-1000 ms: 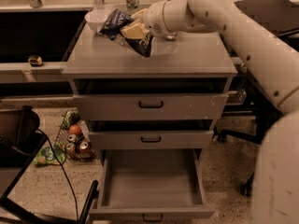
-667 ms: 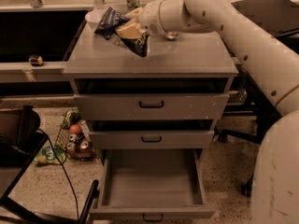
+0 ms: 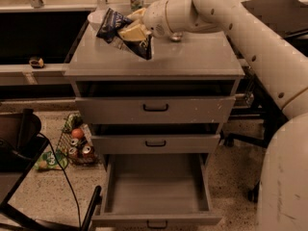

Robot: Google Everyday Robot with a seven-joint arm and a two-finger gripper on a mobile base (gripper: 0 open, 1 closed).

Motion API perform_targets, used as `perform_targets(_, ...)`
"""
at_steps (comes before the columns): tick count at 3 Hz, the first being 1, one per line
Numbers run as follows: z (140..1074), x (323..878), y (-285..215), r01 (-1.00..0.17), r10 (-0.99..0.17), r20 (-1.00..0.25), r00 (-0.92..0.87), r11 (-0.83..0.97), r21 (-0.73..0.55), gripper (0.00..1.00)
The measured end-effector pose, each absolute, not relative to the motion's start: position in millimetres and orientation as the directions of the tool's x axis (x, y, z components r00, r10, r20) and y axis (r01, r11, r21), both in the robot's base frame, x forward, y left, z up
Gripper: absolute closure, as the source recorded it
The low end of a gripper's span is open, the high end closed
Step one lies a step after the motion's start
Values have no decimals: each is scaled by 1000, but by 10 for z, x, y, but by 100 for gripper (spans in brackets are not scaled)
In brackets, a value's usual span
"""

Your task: Place blue chip bag into bottom drawer

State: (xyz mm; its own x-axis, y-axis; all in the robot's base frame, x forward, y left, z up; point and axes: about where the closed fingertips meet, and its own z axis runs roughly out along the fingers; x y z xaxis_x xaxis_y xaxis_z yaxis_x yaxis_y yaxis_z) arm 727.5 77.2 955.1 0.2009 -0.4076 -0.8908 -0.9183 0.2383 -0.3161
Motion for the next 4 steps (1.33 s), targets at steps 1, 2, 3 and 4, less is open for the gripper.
perform_targets(1,9652,6700,870,-940,-399,-870,290,54,-338,100)
perform_targets(2,9577,6065,703,-958,-433,-856,282,-89,-271,100)
perform_targets(3,9517,5963,698,-960,-441,-853,281,-126,-251,100)
perform_targets(4,9517,5963,698,-960,-441,-853,281,-126,-251,100)
